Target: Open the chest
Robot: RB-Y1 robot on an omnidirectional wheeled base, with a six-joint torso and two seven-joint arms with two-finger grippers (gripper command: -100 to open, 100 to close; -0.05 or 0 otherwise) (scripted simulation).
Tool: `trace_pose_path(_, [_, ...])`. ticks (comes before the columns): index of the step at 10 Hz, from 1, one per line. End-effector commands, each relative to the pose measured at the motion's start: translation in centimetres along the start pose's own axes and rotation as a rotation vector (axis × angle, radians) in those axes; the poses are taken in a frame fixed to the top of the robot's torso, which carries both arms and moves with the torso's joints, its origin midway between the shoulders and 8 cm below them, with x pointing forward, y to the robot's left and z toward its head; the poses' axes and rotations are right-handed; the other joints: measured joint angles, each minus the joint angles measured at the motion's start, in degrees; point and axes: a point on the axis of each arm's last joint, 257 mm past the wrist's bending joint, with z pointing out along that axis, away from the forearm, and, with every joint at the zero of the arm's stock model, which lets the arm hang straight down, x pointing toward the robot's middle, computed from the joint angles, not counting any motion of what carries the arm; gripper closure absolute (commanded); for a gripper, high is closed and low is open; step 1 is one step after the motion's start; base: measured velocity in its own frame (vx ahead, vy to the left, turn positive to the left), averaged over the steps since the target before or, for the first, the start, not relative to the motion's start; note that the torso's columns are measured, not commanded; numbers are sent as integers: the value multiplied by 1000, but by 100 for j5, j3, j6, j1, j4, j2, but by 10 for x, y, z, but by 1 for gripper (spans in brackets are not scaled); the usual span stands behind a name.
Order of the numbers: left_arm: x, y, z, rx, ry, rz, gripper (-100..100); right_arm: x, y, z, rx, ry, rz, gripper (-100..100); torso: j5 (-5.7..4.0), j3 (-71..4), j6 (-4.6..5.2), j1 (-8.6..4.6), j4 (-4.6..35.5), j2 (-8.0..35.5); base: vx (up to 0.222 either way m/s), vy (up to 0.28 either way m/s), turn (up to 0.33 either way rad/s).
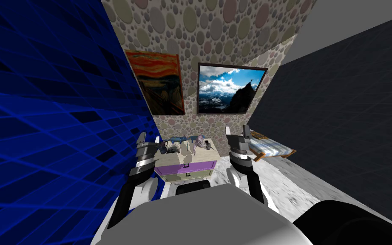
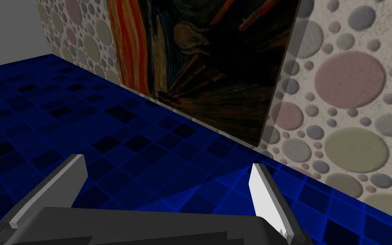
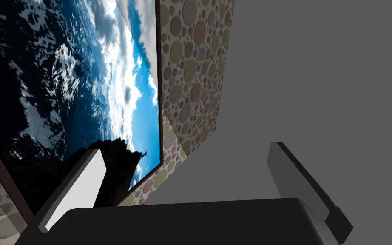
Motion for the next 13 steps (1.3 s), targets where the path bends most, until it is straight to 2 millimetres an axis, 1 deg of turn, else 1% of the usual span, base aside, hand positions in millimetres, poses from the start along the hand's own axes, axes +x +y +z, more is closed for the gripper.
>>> trace_pose_path(1, [0, 0, 0, 0, 0, 0, 0, 0, 0, 0, 0, 0, 0, 0, 0, -467, 0, 0, 235, 232, 0, 0, 0])
trace_pose_path(3, [0, 0, 0, 0, 0, 0, 0, 0, 0, 0, 0, 0, 0, 0, 0, -2014, 0, 0, 1006, 1003, 0, 0, 0])
trace_pose_path(9, [0, 0, 0, 0, 0, 0, 0, 0, 0, 0, 0, 0, 0, 0, 0, -7073, 0, 0, 3537, 3539, 0, 0, 0])
trace_pose_path(10, [3, 8, -2, -11, 33, 19, -100, 0, 0, 0, 0, 0, 0, 0, 0, -7919, 0, 0, 3960, 3962, 7, -8, -6])
trace_pose_path(11, [4, 13, -4, -17, 48, 28, -100, 0, 0, 0, 0, 0, 0, 0, 0, -8314, 0, -1, 4149, 4154, 2, -13, -8])
trace_pose_path(13, [6, 27, -8, -32, 78, 46, -100, 0, 0, 0, 0, 0, 0, 0, 0, -8451, 0, -2, 4221, 4222, 0, -16, -10])
